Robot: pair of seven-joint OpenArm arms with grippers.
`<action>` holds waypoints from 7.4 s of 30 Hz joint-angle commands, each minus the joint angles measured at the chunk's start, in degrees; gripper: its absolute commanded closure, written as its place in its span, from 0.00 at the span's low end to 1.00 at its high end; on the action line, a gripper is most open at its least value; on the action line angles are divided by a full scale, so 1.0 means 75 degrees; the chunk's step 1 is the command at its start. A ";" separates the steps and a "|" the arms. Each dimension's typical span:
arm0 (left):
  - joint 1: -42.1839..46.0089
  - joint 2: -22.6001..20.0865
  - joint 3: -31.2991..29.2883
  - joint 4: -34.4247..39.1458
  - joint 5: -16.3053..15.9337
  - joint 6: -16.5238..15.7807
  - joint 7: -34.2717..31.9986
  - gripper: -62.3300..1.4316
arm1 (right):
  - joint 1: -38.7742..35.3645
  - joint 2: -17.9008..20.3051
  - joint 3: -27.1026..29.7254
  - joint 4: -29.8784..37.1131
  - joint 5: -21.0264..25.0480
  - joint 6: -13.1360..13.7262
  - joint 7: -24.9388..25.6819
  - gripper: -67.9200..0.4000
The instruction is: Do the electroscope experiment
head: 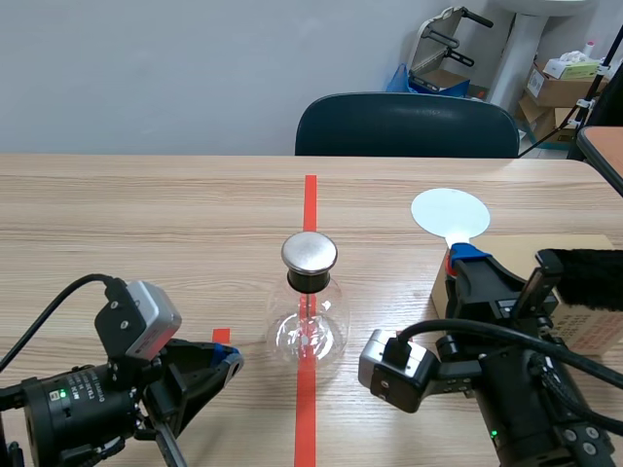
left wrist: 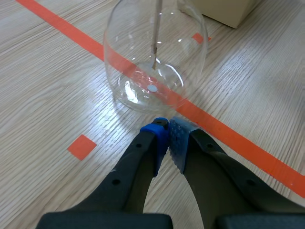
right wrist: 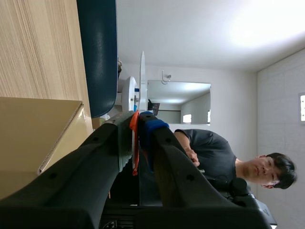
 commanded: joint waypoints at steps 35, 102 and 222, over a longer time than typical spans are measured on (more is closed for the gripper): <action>-0.0079 0.0443 0.0093 -0.0149 0.0321 0.0189 -0.0090 0.91 | 0.0090 0.0003 0.0067 0.0128 0.0055 -0.0061 -0.0035 0.98; -0.0079 0.0443 0.0087 -0.0149 0.0321 0.0187 0.0070 0.91 | 0.0090 0.0003 0.0067 0.0128 0.0055 -0.0061 -0.0149 0.98; -0.0079 0.0446 0.0087 -0.0149 0.0321 0.0187 0.0122 0.91 | 0.0108 0.0003 0.0082 0.0128 0.0396 -0.0181 -0.1708 0.98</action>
